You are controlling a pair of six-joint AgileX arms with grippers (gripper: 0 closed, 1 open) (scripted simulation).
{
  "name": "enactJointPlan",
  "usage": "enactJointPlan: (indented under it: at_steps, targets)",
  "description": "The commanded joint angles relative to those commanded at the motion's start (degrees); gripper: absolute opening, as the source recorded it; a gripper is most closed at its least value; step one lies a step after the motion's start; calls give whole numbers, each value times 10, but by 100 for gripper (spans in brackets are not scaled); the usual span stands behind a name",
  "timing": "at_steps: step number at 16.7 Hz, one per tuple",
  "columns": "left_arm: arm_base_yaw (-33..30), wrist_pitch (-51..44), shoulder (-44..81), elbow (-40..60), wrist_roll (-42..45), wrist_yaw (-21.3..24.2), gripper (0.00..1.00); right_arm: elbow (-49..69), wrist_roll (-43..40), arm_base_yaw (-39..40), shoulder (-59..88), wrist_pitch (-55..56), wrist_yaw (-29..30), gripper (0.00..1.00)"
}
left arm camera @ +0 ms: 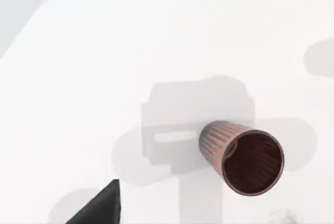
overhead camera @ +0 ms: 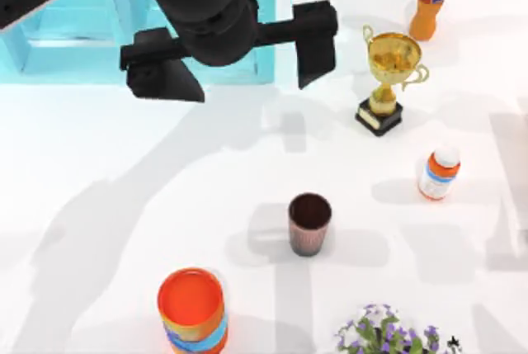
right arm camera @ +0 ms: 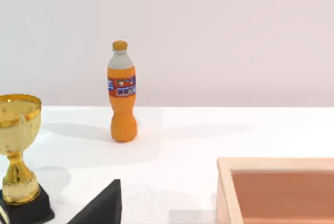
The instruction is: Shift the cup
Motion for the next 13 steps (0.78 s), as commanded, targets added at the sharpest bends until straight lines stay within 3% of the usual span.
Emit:
enactJointPlan:
  at_steps: [6,13]
  targets:
    - [-92,-163,239,238,-89,1,100,0,0,0,0,0,0,100]
    - [-114,-201,291,289,-110,1,100,0,0,0,0,0,0,100]
